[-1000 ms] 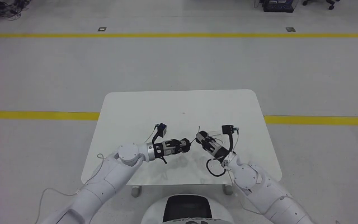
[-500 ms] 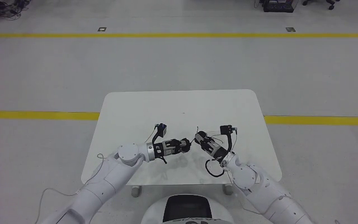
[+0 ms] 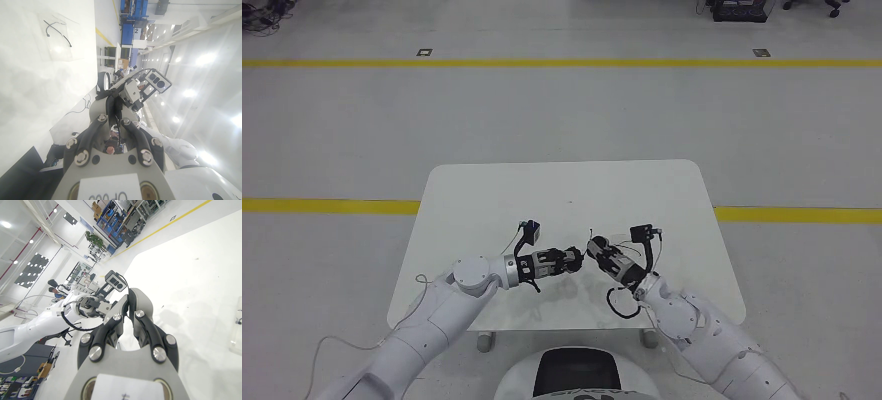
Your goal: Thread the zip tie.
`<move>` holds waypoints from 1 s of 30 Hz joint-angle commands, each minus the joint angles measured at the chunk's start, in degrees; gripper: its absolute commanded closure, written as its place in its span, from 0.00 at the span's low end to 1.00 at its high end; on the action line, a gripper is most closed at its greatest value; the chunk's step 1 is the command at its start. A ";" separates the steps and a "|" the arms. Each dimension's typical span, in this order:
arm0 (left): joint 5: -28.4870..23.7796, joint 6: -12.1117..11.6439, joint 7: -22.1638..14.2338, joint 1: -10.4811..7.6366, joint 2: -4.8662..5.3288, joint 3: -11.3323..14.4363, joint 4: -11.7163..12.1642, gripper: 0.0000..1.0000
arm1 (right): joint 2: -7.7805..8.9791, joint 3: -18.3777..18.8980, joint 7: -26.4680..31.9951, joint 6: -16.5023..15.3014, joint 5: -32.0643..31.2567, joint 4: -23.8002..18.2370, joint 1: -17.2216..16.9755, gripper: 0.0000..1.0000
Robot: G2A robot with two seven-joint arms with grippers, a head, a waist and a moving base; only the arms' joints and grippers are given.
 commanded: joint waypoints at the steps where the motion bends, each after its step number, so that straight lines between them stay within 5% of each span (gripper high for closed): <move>1: 0.00 0.00 0.00 0.00 0.00 0.00 0.00 1.00 | -0.04 -0.13 -0.05 0.00 -0.28 -0.04 0.03 1.00; 19: 0.00 0.00 0.00 0.00 0.00 0.00 0.00 1.00 | -0.31 -0.65 -0.26 0.00 -2.14 0.59 0.16 1.00; 21: 0.00 0.00 0.00 0.00 0.00 0.00 0.00 1.00 | -0.29 -0.43 -0.19 0.00 -1.56 0.49 -0.02 0.56; 22: 0.00 0.00 0.00 0.00 0.00 0.00 0.00 1.00 | -0.26 -0.26 -0.15 0.00 -1.18 0.38 -0.12 0.00; 30: 0.00 0.00 0.00 0.00 0.00 0.00 0.00 1.00 | 1.18 2.94 3.44 0.00 3.01 -2.69 -2.15 0.00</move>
